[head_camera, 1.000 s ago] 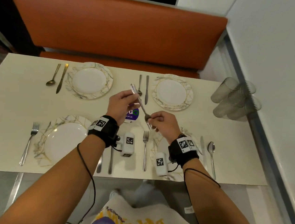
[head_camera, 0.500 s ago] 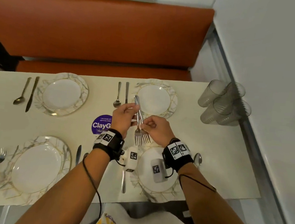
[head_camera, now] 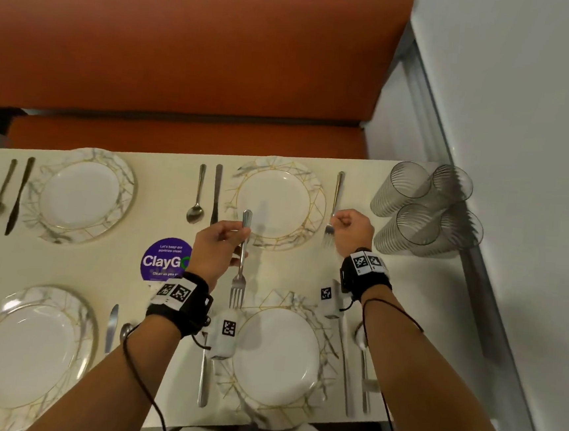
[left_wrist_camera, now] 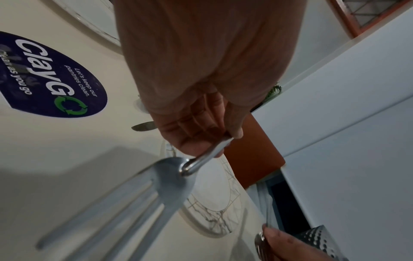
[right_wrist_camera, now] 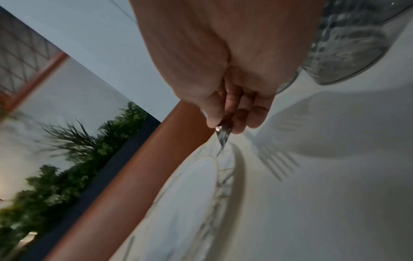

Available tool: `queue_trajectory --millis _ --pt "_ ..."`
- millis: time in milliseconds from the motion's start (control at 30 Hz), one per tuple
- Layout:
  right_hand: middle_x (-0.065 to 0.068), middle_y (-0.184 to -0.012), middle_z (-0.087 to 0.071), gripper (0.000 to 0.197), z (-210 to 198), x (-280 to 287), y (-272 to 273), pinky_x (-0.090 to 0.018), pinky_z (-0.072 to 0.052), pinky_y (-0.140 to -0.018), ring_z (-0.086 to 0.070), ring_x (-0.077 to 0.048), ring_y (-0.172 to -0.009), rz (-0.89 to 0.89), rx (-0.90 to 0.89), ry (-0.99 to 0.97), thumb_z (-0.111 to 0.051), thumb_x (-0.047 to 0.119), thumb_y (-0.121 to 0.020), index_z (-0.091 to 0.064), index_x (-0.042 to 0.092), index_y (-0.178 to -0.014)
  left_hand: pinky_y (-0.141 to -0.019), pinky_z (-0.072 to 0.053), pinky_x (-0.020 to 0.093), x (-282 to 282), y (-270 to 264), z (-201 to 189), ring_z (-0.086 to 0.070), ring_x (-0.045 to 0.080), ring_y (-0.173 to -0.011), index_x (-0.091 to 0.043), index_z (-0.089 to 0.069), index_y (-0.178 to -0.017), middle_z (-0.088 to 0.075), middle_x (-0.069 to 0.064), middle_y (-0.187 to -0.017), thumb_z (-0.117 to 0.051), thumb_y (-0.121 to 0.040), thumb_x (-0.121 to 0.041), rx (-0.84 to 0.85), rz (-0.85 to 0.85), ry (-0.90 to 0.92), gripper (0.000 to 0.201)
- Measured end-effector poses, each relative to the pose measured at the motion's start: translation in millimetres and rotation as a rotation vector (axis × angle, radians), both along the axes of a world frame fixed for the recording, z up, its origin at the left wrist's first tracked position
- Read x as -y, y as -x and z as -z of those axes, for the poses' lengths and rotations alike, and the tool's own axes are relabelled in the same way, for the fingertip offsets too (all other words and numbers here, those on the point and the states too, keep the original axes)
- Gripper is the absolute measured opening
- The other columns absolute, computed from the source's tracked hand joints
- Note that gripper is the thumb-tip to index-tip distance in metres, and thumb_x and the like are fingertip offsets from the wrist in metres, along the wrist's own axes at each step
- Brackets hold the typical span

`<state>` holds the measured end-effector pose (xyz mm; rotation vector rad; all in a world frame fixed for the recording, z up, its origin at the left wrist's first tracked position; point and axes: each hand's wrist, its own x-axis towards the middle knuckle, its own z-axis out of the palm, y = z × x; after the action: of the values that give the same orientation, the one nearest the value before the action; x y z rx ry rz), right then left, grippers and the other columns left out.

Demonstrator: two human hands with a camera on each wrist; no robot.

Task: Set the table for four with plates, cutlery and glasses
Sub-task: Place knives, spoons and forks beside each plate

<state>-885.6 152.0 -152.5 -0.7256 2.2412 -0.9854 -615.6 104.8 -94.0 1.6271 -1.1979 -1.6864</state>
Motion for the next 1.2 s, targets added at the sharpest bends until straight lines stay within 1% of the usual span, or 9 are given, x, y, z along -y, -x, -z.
queue_trajectory --millis 100,233,367,500,600,800,900,1067,1200 --pt "-0.013 -0.096 -0.076 0.014 19 1 15 -0.022 -0.045 -0.074 -0.065 -0.023 -0.083 -0.009 -0.066 -0.105 -0.065 0.006 -0.092 -0.076 0.005 -0.101 -0.068 -0.061 0.035 2 0 4 -0.068 0.022 -0.073 -0.01 -0.07 -0.114 -0.075 0.01 -0.094 -0.072 -0.096 -0.019 0.012 -0.009 -0.021 0.02" --pt "-0.017 -0.086 -0.075 0.009 43 -3 20 -0.031 -0.056 -0.071 -0.072 -0.033 -0.08 -0.045 -0.155 -0.131 -0.068 0.004 -0.088 -0.076 0.005 -0.088 -0.064 -0.061 0.031 3 1 5 -0.067 0.021 -0.071 -0.012 -0.07 -0.11 -0.074 0.007 -0.091 -0.072 -0.096 -0.019 0.021 -0.007 -0.027 0.015" --pt "-0.02 -0.102 -0.064 0.011 46 -2 22 -0.029 -0.041 -0.069 -0.064 -0.035 -0.088 -0.063 -0.267 -0.189 -0.069 0.011 -0.091 -0.075 0.003 -0.086 -0.07 -0.061 0.037 5 3 8 -0.069 0.024 -0.075 -0.012 -0.071 -0.108 -0.075 0.008 -0.09 -0.071 -0.097 -0.019 0.027 0.007 -0.03 0.014" --pt "-0.018 -0.101 -0.062 0.01 44 -4 20 -0.041 -0.053 -0.077 -0.062 -0.036 -0.095 -0.059 -0.321 -0.2 -0.068 0.014 -0.091 -0.072 0.005 -0.087 -0.069 -0.062 0.035 9 6 9 -0.07 0.023 -0.077 -0.012 -0.071 -0.108 -0.075 0.007 -0.091 -0.07 -0.097 -0.019 0.043 0.028 -0.031 0.013" --pt "-0.015 -0.104 -0.061 0.011 40 -11 16 -0.042 -0.051 -0.079 -0.058 -0.032 -0.099 -0.072 -0.36 -0.112 -0.061 0.006 -0.092 -0.068 0.008 -0.1 -0.068 -0.062 0.034 12 7 11 -0.069 0.022 -0.075 -0.01 -0.071 -0.109 -0.074 0.005 -0.088 -0.07 -0.097 -0.019 0.041 0.027 -0.04 0.015" --pt "-0.014 -0.107 -0.054 0.05 47 -16 13 -0.034 -0.045 -0.073 -0.051 -0.029 -0.098 -0.268 -0.421 -0.115 -0.055 -0.008 -0.091 -0.059 0.012 -0.136 -0.068 -0.061 0.035 13 4 13 -0.068 0.023 -0.075 -0.01 -0.071 -0.108 -0.072 0.008 -0.088 -0.071 -0.097 -0.018 0.038 0.023 -0.047 0.014" --pt "-0.009 -0.094 -0.049 0.054 56 -11 16 -0.038 -0.051 -0.069 -0.051 -0.028 -0.086 -0.303 -0.388 -0.098 -0.051 -0.014 -0.089 -0.061 0.012 -0.135 -0.069 -0.062 0.036 12 0 14 -0.069 0.024 -0.078 -0.011 -0.071 -0.107 -0.073 0.013 -0.093 -0.071 -0.097 -0.019 0.046 0.015 -0.047 0.014" --pt "-0.004 -0.09 -0.044 0.053 56 7 20 -0.039 -0.054 -0.069 -0.053 -0.029 -0.082 -0.301 -0.345 -0.067 -0.049 -0.015 -0.09 -0.062 0.009 -0.135 -0.064 -0.061 0.031 13 -8 14 -0.07 0.024 -0.079 -0.01 -0.071 -0.109 -0.073 0.015 -0.097 -0.07 -0.098 -0.019 0.054 -0.008 -0.051 0.015" --pt "-0.007 -0.092 -0.044 0.052 54 25 23 -0.029 -0.046 -0.067 -0.044 -0.02 -0.081 -0.29 -0.362 -0.067 -0.048 -0.015 -0.092 -0.061 0.008 -0.136 -0.063 -0.061 0.029 14 -14 12 -0.071 0.021 -0.077 -0.009 -0.07 -0.11 -0.075 0.012 -0.095 -0.069 -0.098 -0.019 0.06 -0.019 -0.046 0.016"
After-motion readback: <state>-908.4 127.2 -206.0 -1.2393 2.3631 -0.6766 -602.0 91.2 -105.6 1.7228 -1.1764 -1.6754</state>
